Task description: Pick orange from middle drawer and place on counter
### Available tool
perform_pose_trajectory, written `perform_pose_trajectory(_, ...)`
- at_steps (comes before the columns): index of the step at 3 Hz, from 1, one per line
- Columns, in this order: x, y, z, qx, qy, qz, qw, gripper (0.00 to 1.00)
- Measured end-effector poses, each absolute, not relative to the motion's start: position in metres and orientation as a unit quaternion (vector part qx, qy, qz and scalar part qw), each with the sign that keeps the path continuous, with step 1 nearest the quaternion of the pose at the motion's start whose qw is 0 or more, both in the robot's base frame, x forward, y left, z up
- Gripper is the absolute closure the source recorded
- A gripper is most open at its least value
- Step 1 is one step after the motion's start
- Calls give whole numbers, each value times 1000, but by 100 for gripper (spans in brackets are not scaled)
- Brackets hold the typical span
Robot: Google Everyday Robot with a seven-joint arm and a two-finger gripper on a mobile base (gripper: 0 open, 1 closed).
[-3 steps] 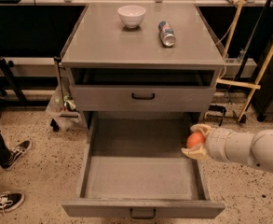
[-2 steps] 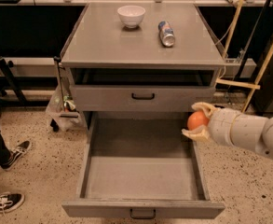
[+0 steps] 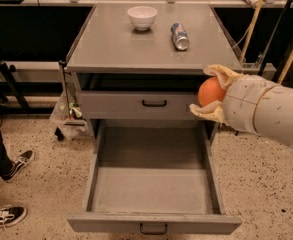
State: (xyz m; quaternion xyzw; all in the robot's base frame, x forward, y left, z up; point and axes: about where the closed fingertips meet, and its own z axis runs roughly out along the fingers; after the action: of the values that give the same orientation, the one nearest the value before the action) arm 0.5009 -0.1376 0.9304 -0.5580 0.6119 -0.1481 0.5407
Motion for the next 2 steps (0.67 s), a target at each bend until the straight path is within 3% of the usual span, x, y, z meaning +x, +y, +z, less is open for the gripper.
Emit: perform_pose_trajectory(2,511,-138,930,-549,612,-160,547,100)
